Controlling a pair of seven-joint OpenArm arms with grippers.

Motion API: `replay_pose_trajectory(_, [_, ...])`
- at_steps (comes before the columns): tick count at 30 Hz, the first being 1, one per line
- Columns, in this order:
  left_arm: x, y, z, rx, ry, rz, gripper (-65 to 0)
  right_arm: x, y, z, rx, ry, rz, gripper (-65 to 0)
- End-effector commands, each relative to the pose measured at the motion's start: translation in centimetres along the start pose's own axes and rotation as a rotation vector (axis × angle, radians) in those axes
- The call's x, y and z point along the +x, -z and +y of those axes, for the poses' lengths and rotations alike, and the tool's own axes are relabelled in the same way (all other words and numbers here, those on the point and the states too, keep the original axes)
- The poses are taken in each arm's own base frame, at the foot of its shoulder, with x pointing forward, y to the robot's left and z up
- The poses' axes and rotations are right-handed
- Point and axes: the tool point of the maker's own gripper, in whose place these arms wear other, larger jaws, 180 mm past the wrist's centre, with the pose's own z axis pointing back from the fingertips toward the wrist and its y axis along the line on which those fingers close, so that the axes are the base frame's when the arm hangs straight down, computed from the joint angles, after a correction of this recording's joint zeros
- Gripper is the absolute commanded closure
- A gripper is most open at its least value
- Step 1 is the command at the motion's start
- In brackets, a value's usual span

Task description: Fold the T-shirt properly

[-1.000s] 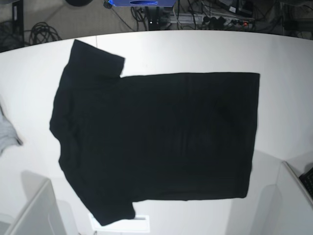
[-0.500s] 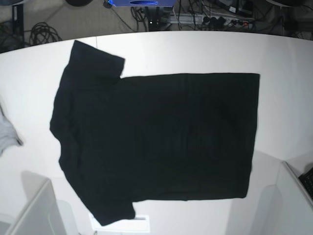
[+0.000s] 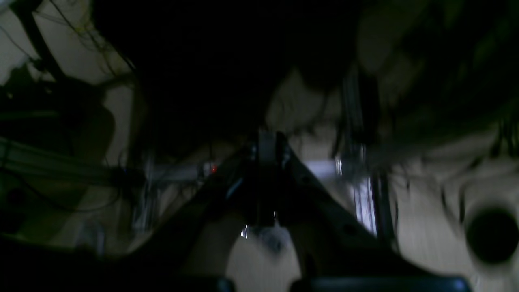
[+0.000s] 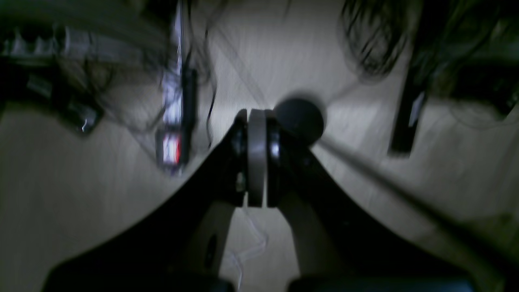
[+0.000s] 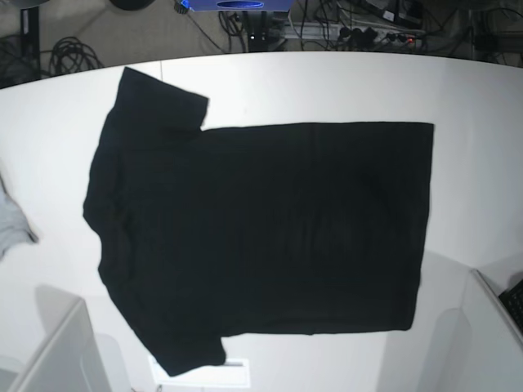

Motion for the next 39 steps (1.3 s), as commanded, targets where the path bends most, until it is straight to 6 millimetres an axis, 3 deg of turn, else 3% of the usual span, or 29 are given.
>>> replay_pose_trajectory(1, [2.1, -0.4, 0.1, 0.0, 0.0, -0.09, 0.0, 0.6, -0.7, -0.7, -0.02, 0.001, -0.017, 0.0])
replay_pose_trajectory(6, [8.6, 0.3, -0.9, -0.012, -0.05, -0.364, 0.0, 7.1, -0.9, -2.9, -0.093, 0.004, -0.181, 0.0])
replay_pose_trajectory(11, [12.5, 3.4, -2.3, -0.032, -0.114, -0.452, 0.0, 14.1, 0.7, -4.2, -0.129, 0.091, -0.377, 0.0])
replay_pose_trajectory(14, [13.5, 6.5, -3.7, -0.06, -0.148, -0.403, 0.0, 17.0, 2.1, -4.9, -0.115, 0.244, -0.431, 0.0])
replay_pose_trajectory(18, [15.2, 10.8, -3.4, -0.106, -0.099, -0.246, 0.0, 21.0, 3.7, -4.9, -0.031, 0.379, -0.427, 0.0])
replay_pose_trajectory(22, [18.4, 15.1, -2.4, -0.092, -0.044, -0.154, 0.0, 24.5, 5.3, -4.3, 0.076, 0.494, -0.427, 0.0])
replay_pose_trajectory(26, [19.1, 18.3, -1.5, -0.057, -0.027, -0.104, 0.0, 27.2, 6.0, -3.8, 0.185, 0.592, -0.438, 0.0])
replay_pose_trajectory(30, [20.3, 19.4, -1.5, -0.051, -0.035, -0.135, 0.0, 29.3, 5.9, -5.9, 0.228, 0.708, -0.457, 0.0])
replay_pose_trajectory(31, [20.6, 19.6, -1.3, -0.047, -0.035, -0.145, 0.0, 29.6, 5.9, -6.4, 0.243, 0.736, -0.453, -3.2])
replay_pose_trajectory(33, [21.1, 19.8, -0.9, -0.037, -0.032, -0.162, 0.0, 29.7, 6.0, -7.6, 0.268, 0.808, -0.43, -20.0])
replay_pose_trajectory(35, [21.5, 20.0, -0.9, -0.033, -0.038, -0.176, 0.0, 29.4, 6.2, -9.0, 0.289, 0.883, -0.406, -32.4])
replay_pose_trajectory(36, [21.8, 20.2, -0.9, -0.03, -0.045, -0.186, 0.0, 29.2, 6.5, -9.5, 0.301, 0.918, -0.388, -36.5])
replay_pose_trajectory(39, [21.8, 20.4, -1.0, -0.029, -0.052, -0.185, 0.0, 27.4, 8.1, -11.0, 0.311, 1.018, -0.316, -37.5])
